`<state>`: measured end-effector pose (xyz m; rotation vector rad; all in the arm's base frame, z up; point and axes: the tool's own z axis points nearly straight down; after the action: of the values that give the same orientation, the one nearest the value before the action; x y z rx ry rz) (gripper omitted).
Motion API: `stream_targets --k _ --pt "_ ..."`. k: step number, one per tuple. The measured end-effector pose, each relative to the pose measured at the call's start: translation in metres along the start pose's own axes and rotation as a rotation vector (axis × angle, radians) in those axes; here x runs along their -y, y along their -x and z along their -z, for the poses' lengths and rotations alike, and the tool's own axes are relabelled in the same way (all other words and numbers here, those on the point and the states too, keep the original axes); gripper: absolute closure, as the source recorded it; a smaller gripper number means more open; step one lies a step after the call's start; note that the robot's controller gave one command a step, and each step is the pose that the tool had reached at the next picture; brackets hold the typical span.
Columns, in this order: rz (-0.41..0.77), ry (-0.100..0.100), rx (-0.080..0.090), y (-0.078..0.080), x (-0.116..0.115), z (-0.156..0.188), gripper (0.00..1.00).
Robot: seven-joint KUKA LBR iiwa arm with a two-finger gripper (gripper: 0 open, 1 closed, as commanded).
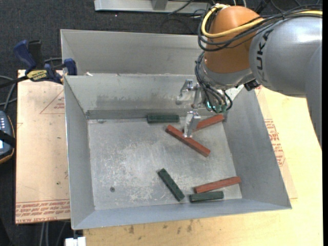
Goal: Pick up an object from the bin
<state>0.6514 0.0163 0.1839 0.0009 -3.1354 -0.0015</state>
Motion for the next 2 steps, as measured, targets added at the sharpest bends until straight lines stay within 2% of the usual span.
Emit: stream_targets --k 1,2 --pt "0.0 0.0 0.008 0.002 0.0 0.005 0.0" --pt "0.006 0.002 0.016 -0.003 0.022 -0.106 1.0"
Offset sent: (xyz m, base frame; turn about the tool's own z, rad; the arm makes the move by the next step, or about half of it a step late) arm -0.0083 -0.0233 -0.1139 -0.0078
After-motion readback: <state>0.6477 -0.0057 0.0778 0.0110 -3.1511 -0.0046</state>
